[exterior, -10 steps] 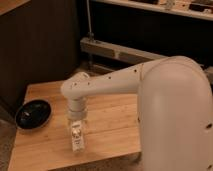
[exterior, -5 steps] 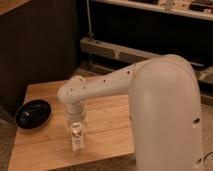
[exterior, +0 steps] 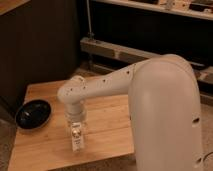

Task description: Place the bottle in the ceramic bowl

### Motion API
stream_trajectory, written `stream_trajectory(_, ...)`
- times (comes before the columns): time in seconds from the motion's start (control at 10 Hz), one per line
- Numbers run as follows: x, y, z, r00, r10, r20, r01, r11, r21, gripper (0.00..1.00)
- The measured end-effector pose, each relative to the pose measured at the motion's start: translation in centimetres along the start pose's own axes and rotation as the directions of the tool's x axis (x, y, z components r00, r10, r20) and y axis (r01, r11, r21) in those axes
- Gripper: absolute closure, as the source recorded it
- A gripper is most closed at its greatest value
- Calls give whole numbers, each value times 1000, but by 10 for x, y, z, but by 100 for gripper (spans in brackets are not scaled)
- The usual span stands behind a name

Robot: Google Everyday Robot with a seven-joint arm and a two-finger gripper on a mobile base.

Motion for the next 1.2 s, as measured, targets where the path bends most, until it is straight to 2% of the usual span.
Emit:
stream_trajectory(0.2, 3, 4, 21, 999, -20, -34, 20, 1000, -8, 35)
stream_trajectory(0.4, 4, 9, 43, 998, -35, -45, 34, 999, -26, 35)
stream_trajectory(0.7, 6, 12, 54, 997, -48, -64, 45, 998, -42, 37)
stream_trajectory(0.8, 7, 14, 55, 996, -57, -70, 54, 997, -49, 44)
stream_trajectory(1.0, 9, 17, 61, 992, -81, -98, 77, 996, -52, 64)
stream_trajectory(1.1, 11, 20, 67, 987, -98, -130, 93, 995, -48, 77)
stream_trajectory(1.2, 13, 23, 70, 983, -108, -149, 103, 994, -40, 85)
